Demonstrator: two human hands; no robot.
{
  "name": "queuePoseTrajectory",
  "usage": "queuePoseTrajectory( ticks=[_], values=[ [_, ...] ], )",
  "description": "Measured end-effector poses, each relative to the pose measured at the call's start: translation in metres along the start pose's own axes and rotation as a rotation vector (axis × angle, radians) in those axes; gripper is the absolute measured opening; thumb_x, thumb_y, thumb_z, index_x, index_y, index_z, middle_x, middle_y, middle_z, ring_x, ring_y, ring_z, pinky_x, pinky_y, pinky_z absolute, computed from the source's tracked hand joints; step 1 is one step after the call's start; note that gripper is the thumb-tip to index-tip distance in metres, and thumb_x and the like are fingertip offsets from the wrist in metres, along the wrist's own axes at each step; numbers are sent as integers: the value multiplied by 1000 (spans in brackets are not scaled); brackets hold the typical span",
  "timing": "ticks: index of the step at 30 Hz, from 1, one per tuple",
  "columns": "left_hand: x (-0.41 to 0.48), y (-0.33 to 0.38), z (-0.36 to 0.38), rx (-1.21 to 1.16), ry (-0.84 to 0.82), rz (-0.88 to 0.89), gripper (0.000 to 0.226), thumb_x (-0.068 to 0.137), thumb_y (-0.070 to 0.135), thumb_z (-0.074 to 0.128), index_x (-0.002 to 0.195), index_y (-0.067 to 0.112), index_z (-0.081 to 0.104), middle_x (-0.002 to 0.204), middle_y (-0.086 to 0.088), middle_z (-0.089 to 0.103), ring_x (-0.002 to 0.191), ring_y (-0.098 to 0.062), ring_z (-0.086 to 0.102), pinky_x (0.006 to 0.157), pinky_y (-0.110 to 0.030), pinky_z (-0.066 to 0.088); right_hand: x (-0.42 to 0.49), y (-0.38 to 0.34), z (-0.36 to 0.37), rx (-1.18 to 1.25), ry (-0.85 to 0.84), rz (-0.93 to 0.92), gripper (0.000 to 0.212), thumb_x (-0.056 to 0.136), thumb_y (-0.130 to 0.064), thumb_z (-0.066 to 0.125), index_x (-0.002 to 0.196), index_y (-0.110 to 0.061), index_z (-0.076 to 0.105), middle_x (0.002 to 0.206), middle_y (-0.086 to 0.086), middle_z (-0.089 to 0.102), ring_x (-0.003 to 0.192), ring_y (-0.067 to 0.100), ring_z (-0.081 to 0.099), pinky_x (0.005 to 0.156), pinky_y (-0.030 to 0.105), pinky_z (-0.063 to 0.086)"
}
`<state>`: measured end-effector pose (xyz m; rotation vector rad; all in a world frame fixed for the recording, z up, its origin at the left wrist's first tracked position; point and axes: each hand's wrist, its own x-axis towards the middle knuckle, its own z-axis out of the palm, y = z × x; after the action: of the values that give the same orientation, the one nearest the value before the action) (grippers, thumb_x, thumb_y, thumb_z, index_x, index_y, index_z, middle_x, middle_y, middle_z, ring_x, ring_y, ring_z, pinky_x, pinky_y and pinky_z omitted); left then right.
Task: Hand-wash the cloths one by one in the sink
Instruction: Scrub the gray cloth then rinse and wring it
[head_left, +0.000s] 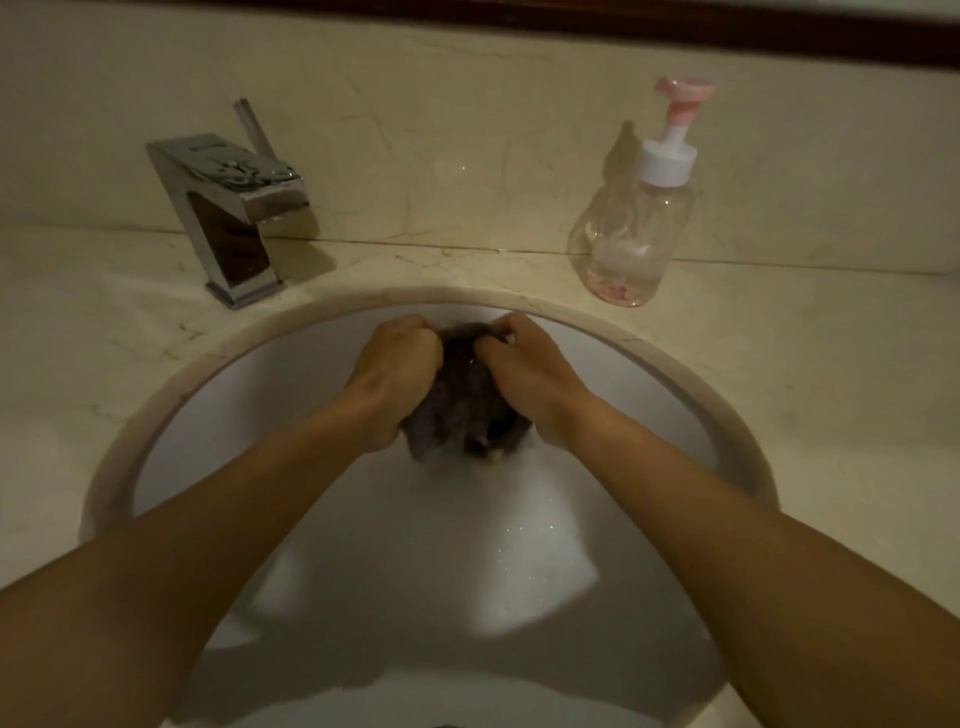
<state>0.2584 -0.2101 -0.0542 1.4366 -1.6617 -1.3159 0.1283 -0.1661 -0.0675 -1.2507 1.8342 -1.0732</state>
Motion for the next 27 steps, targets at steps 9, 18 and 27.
queuePoseTrajectory(
  ticks=[9, 18, 27],
  values=[
    [1, -4, -2, -123, 138, 182, 24, 105, 34, 43, 103, 18, 60, 103, -3, 67, 100, -26, 65, 93, -47, 53, -36, -12, 25, 201, -4, -117, 14, 106, -42, 50, 92, -40, 51, 89, -26, 55, 77, -15, 59, 64, 0, 43],
    [-18, 1, 14, 86, 49, 274, 42, 109, 36, 35, 149, 29, 42, 152, 2, 45, 138, -18, 42, 105, -27, 33, -26, -6, 16, 284, 97, 21, 26, 106, -44, 50, 99, -28, 70, 94, -8, 73, 88, 9, 71, 75, 20, 55],
    [-30, 4, 22, -1, -29, 343, 43, 108, 38, 36, 150, 34, 40, 149, 11, 44, 137, -7, 40, 110, -23, 32, -14, -4, 2, 299, 92, 43, 27, 106, -28, 52, 100, -13, 74, 82, 2, 76, 77, 16, 74, 61, 19, 57]
  ],
)
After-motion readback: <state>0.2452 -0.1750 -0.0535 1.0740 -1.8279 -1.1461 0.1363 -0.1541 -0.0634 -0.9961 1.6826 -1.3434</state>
